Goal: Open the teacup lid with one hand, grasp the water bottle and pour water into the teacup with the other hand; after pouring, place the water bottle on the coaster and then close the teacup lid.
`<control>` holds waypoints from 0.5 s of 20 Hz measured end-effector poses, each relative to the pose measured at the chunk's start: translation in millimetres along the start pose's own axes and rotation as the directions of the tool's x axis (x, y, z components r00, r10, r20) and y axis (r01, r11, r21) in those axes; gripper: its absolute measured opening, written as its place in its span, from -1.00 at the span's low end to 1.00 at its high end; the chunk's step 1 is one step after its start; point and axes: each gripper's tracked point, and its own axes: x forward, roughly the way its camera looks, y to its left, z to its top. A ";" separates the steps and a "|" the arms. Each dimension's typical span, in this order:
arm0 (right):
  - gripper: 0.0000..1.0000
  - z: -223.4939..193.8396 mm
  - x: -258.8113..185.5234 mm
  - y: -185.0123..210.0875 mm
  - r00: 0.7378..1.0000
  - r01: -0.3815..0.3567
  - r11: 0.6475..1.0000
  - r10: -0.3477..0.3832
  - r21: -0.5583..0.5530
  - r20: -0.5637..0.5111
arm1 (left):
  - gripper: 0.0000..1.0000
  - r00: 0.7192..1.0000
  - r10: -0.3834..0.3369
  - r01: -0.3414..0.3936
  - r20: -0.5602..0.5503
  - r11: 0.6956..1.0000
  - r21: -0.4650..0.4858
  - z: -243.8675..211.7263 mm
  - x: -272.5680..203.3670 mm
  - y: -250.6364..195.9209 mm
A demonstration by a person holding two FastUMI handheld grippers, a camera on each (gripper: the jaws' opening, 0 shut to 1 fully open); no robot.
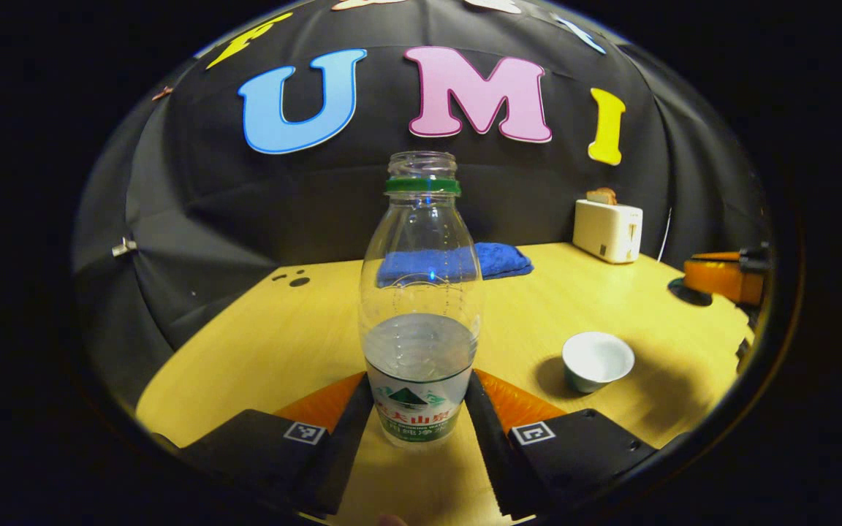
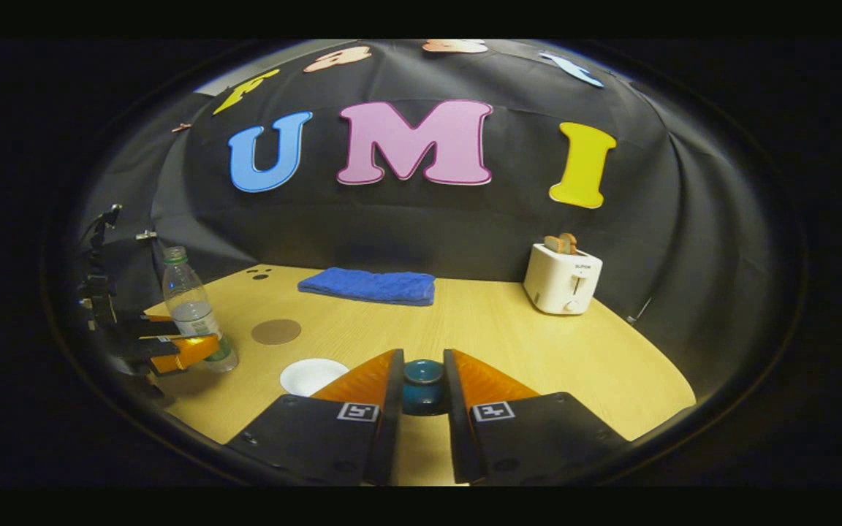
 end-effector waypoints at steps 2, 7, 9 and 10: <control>-0.36 1.1 -3.4 -11.9 1.000 -0.002 1.000 0.002 -0.013 -0.001 | 0.53 0.998 0.055 -0.053 -0.010 0.992 0.114 2.5 -1.6 4.8; -0.36 9.4 -11.5 -37.3 1.000 -0.010 1.000 0.010 -0.005 0.015 | 0.51 0.982 0.185 -0.150 -0.040 0.893 0.425 4.3 -8.9 6.8; -0.27 7.8 -14.0 -46.0 1.000 -0.017 1.000 0.017 -0.008 0.015 | 0.50 0.978 0.204 -0.154 -0.038 0.835 0.528 3.0 -8.1 -1.9; -0.36 6.8 -16.3 -50.8 1.000 -0.016 1.000 0.016 -0.009 0.014 | 0.49 0.978 0.208 -0.152 -0.033 0.807 0.570 3.1 -7.1 -6.4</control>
